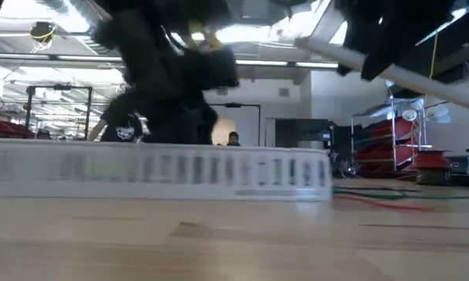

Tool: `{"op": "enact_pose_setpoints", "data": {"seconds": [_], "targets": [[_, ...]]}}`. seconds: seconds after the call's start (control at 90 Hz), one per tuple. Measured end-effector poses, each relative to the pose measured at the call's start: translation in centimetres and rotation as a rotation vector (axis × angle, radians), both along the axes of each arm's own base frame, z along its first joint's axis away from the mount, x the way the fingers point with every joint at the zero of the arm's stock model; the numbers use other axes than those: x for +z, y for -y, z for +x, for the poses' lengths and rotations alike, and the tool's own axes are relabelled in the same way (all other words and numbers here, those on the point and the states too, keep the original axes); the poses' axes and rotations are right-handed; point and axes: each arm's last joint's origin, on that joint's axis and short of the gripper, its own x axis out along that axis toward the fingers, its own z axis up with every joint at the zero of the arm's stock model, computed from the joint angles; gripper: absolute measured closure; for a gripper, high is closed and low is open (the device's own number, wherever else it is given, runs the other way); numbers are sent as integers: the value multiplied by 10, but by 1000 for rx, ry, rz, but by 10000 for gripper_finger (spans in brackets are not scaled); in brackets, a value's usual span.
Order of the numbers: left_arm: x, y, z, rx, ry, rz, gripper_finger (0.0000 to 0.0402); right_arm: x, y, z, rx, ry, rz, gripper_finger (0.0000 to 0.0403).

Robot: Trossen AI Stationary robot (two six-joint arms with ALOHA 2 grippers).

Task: Ziptie cables
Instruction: Close the white cable duct

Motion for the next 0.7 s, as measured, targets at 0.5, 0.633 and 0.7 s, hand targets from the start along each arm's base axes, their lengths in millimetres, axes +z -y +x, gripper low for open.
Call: {"op": "enact_pose_setpoints", "data": {"seconds": [0.5, 0.633, 0.7], "targets": [[31, 7, 6, -17, 218, -40, 231, -1, 1, 1, -14, 12, 8, 173], [30, 1, 7, 72, 215, -42, 231, -1, 2, 1, -2, 2, -1, 173], [35, 0, 6, 65, 227, -32, 231, -1, 2, 1, 10, -2, -8, 173]]}}
